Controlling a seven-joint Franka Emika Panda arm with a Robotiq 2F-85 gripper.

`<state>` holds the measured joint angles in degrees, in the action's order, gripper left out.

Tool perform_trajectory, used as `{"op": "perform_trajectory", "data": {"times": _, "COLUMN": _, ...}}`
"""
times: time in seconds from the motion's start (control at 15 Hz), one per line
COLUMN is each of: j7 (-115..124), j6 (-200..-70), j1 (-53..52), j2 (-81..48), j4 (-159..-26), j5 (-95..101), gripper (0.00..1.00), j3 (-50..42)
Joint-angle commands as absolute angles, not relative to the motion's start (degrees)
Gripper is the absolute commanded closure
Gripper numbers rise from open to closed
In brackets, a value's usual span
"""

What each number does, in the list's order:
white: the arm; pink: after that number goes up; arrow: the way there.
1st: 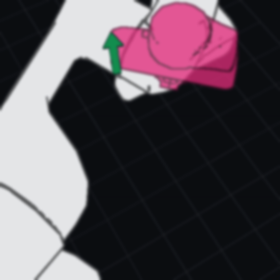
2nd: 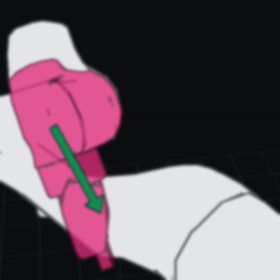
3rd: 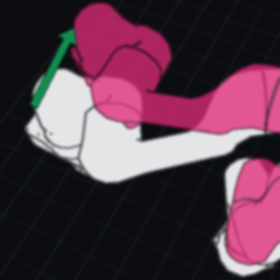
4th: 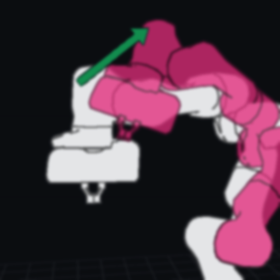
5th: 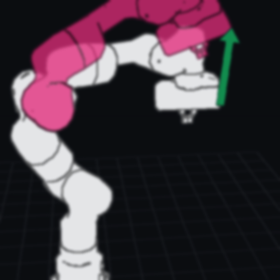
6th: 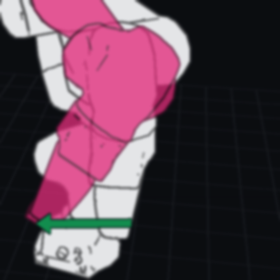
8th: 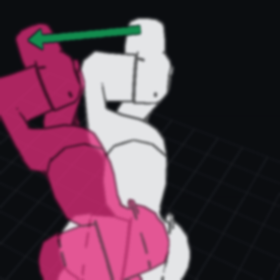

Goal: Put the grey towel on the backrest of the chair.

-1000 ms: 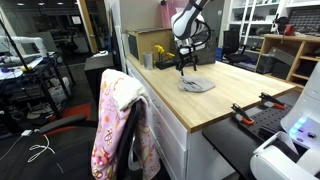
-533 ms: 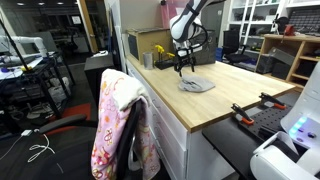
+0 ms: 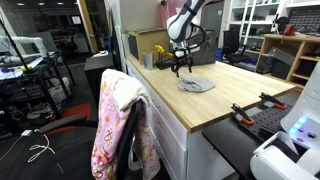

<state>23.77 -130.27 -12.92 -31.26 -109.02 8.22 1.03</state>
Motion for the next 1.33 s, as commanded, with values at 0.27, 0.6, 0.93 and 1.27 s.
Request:
{"op": "perform_trajectory", "data": {"times": 0.27, "j7": 23.69, "j6": -130.23, "j1": -13.11, "j2": -31.71, "j4": -108.86, "j5": 7.42, "gripper": 0.0, "j3": 0.6}}
{"op": "perform_trajectory", "data": {"times": 0.6, "j7": 23.49, "j6": -129.92, "j1": -13.33, "j2": -34.55, "j4": -108.0, "j5": 6.8, "gripper": 0.0, "j3": 0.97}}
{"op": "perform_trajectory", "data": {"times": 0.93, "j7": 22.83, "j6": -129.77, "j1": -13.67, "j2": -37.88, "j4": -107.0, "j5": 5.45, "gripper": 0.0, "j3": 1.61}}
{"op": "perform_trajectory", "data": {"times": 1.27, "j7": 22.96, "j6": -130.36, "j1": -14.03, "j2": -39.05, "j4": -105.74, "j5": 5.19, "gripper": 0.0, "j3": 1.25}}
